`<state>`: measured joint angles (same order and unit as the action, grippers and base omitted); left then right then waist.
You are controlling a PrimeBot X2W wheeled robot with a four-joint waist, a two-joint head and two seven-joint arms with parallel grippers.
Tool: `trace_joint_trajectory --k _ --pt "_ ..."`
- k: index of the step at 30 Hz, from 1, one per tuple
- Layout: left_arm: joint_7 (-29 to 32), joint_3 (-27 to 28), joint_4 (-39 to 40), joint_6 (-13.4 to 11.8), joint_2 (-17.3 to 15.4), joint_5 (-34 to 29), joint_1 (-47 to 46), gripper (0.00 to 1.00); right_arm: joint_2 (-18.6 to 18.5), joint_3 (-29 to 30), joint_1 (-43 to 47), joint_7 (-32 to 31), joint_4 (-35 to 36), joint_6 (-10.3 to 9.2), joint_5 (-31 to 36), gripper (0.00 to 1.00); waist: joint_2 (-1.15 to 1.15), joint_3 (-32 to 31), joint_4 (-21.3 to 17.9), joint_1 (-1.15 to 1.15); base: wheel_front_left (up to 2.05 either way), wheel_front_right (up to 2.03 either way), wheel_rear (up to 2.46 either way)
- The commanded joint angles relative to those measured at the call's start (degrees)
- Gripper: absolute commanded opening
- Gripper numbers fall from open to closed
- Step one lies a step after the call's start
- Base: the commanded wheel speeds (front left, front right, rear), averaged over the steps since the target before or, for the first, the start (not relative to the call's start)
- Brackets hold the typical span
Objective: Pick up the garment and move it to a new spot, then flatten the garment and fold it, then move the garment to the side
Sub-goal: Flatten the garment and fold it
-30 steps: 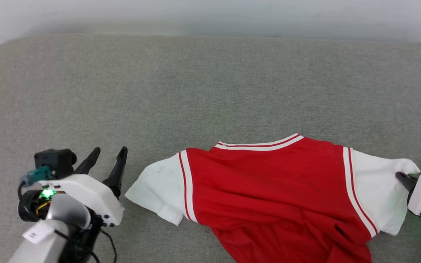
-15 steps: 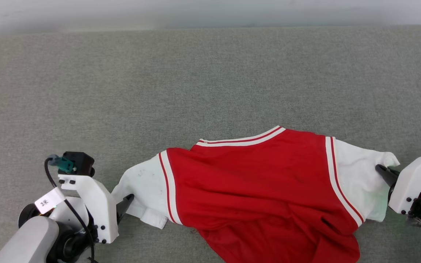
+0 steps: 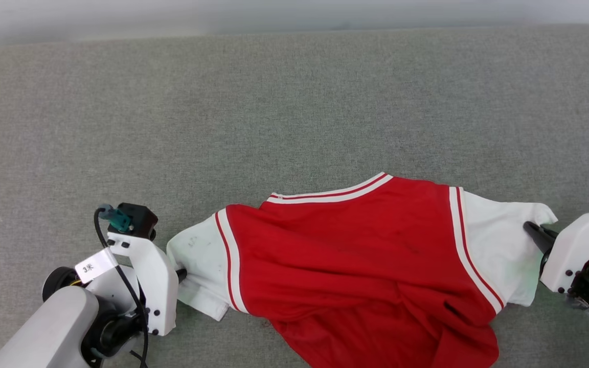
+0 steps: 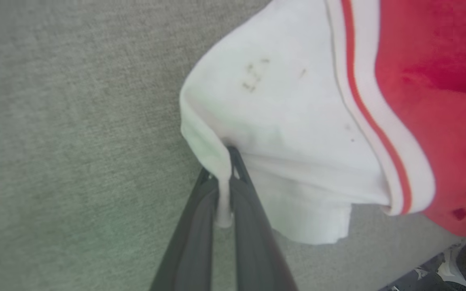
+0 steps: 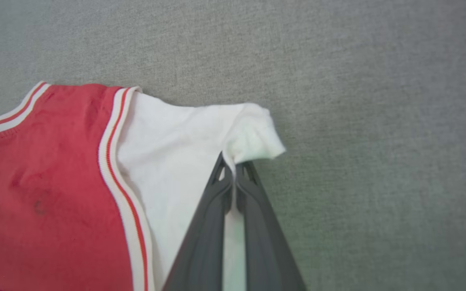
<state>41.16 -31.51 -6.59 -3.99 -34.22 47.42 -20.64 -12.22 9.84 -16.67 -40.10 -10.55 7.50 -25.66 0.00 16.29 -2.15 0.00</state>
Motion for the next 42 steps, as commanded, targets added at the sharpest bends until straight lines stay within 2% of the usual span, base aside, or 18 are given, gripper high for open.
trace_joint_trajectory --k 1,6,11,19,28,37,42 --pt "0.1 -1.3 -1.0 0.3 0.8 -0.2 0.4 0.00 -0.3 -0.3 -0.8 0.4 0.0 -0.02 0.0 0.00 0.00 -0.5 0.2 0.00 0.00 0.00 0.00" --pt "-3.8 0.2 -0.8 -0.6 -0.5 -4.0 -3.6 0.00 -1.7 -1.2 -2.1 1.9 0.1 -0.02 0.3 0.00 0.00 -3.0 0.8 0.00 0.00 0.00 0.00" --pt "-5.7 2.2 -1.5 -1.0 -0.8 -4.5 -7.4 0.00 -3.0 -2.3 -4.6 2.4 -0.8 -0.03 0.4 0.00 0.00 -5.9 1.4 0.00 0.00 0.00 0.00" --pt "-10.0 5.0 -4.9 0.0 0.0 -6.9 -18.3 0.00 -5.1 -4.1 -13.5 4.3 -3.7 -0.03 0.8 0.00 0.00 -7.2 1.7 0.00 0.00 0.00 0.00" --pt "-19.8 7.9 -14.0 0.7 3.2 -11.5 -37.0 0.00 -6.9 -7.1 -32.9 10.1 -9.5 -0.03 2.5 0.00 0.00 -1.7 1.1 0.00 0.00 0.00 0.00" --pt "-30.8 9.5 -23.2 1.1 2.7 -17.7 -56.4 0.00 -6.9 -9.7 -54.7 19.0 -15.7 -0.03 6.2 0.00 0.00 6.5 -0.1 0.00 0.00 0.00 0.00" --pt "-35.9 11.1 -27.1 1.8 3.7 -17.7 -64.0 0.00 -7.4 -12.0 -64.9 23.6 -21.2 -0.04 7.8 0.00 0.00 9.2 -0.8 0.00 0.00 0.00 0.00"
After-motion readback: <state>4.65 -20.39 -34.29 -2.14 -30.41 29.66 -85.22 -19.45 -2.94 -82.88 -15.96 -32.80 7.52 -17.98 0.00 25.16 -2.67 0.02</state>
